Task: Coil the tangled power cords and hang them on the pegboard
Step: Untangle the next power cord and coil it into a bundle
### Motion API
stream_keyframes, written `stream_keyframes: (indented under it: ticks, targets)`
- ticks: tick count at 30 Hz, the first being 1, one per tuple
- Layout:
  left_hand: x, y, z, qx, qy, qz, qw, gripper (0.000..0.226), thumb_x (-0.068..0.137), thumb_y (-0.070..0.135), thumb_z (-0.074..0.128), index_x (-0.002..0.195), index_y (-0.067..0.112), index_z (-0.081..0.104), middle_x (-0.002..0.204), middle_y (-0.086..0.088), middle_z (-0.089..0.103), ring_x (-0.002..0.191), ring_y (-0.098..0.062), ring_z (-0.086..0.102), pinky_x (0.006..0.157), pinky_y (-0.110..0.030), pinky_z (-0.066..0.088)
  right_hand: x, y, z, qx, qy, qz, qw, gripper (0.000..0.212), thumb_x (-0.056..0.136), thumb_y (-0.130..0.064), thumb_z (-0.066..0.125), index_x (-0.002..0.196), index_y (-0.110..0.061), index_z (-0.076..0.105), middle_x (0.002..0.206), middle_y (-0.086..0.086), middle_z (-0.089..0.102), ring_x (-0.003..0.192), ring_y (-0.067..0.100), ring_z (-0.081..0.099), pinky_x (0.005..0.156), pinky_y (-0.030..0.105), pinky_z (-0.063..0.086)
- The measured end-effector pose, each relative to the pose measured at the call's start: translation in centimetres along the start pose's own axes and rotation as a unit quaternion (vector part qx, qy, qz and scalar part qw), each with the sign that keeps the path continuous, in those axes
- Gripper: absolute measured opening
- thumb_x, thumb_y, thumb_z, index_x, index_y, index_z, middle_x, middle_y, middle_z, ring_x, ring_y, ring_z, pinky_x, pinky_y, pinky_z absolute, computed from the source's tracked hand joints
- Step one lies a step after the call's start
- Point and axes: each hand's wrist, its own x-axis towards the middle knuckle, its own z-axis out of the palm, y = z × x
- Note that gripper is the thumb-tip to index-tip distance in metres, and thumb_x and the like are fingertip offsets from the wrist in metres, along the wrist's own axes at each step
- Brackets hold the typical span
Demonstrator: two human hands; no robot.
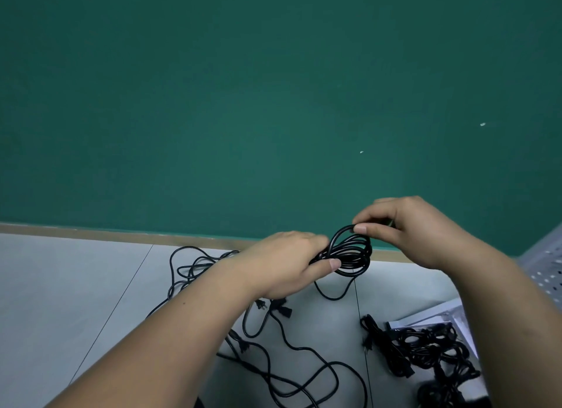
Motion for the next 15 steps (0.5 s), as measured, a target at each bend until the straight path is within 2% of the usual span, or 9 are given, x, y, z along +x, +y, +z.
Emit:
stream_keyframes:
  ticks: [2, 4, 6, 8, 10, 12, 13, 15]
  targets:
    - [0.1, 0.2, 0.1, -0.011, 0.006, 0.009, 1.0, 0.034, 0.108, 0.058, 0.041, 0.094, 0.028, 0.046, 0.089, 0.008, 0.054, 0.085, -0.02, 0.054, 0.079, -0.041, 0.048, 0.0, 0.5, 0.2, 0.009, 0.003, 0.005, 1.0, 0.008, 0.096, -0.045, 0.072, 0.092, -0.043, 0.079, 0.093, -0.023, 0.071, 0.086, 0.005, 0.066, 0.082, 0.036, 0.053]
    - [0.2, 0.3, 0.2, -0.049, 0.026, 0.02, 0.998, 0.031, 0.108, 0.058, 0.043, 0.092, 0.031, 0.046, 0.087, 0.011, 0.055, 0.082, -0.016, 0.054, 0.077, -0.041, 0.05, 0.2, 0.7, 0.5, 0.064, 0.017, 0.017, 0.998, 0.009, 0.096, -0.04, 0.074, 0.092, -0.038, 0.082, 0.092, -0.02, 0.075, 0.089, 0.008, 0.07, 0.088, 0.04, 0.056]
    - [0.2, 0.3, 0.4, -0.117, 0.062, 0.017, 0.991, 0.024, 0.107, 0.057, 0.046, 0.094, 0.037, 0.046, 0.085, 0.014, 0.056, 0.078, -0.008, 0.054, 0.072, -0.037, 0.048, 0.4, 1.0, 1.2, 0.11, 0.041, 0.032, 0.993, 0.013, 0.098, -0.03, 0.075, 0.092, -0.039, 0.082, 0.091, -0.013, 0.079, 0.092, 0.018, 0.074, 0.092, 0.046, 0.058]
    - [0.3, 0.3, 0.8, -0.198, 0.114, -0.002, 0.974, 0.022, 0.106, 0.056, 0.05, 0.106, 0.035, 0.045, 0.085, 0.018, 0.058, 0.076, -0.003, 0.054, 0.068, -0.031, 0.041, 0.6, 1.0, 1.9, 0.126, 0.049, 0.033, 0.99, 0.026, 0.101, -0.019, 0.07, 0.093, -0.041, 0.081, 0.089, -0.006, 0.08, 0.09, 0.026, 0.073, 0.091, 0.051, 0.059]
    - [0.5, 0.3, 1.0, -0.271, 0.161, -0.021, 0.949, 0.028, 0.106, 0.052, 0.054, 0.118, 0.031, 0.04, 0.084, 0.019, 0.062, 0.073, -0.002, 0.052, 0.069, -0.027, 0.039, 0.9, 0.6, 2.7, 0.135, 0.048, 0.035, 0.989, 0.03, 0.103, -0.018, 0.065, 0.089, -0.04, 0.079, 0.081, -0.001, 0.076, 0.074, 0.019, 0.065, 0.08, 0.048, 0.058]
    - [0.7, 0.2, 1.2, -0.303, 0.194, -0.033, 0.933, 0.033, 0.107, 0.049, 0.053, 0.129, 0.032, 0.037, 0.091, 0.01, 0.067, 0.075, -0.004, 0.054, 0.075, -0.031, 0.045, 1.1, -0.2, 3.6, 0.148, 0.045, 0.056, 0.986, 0.036, 0.106, -0.02, 0.061, 0.076, -0.035, 0.073, 0.065, -0.006, 0.067, 0.056, 0.007, 0.052, 0.055, 0.033, 0.048]
    - [0.8, 0.0, 1.4, -0.311, 0.205, -0.044, 0.927, 0.034, 0.107, 0.05, 0.052, 0.134, 0.034, 0.036, 0.098, 0.009, 0.069, 0.083, -0.004, 0.059, 0.082, -0.032, 0.049, 1.2, -0.7, 4.2, 0.151, 0.038, 0.066, 0.986, 0.037, 0.107, -0.022, 0.059, 0.074, -0.036, 0.071, 0.061, -0.008, 0.063, 0.05, 0.006, 0.048, 0.051, 0.028, 0.043]
    - [1.1, -0.5, 1.5, -0.329, 0.224, -0.074, 0.914, 0.038, 0.108, 0.05, 0.048, 0.142, 0.036, 0.036, 0.114, 0.014, 0.07, 0.108, -0.003, 0.063, 0.099, -0.034, 0.049, 1.4, -1.4, 5.2, 0.141, 0.017, 0.063, 0.988, 0.031, 0.109, -0.033, 0.056, 0.086, -0.045, 0.072, 0.062, -0.008, 0.061, 0.05, 0.01, 0.046, 0.051, 0.027, 0.041]
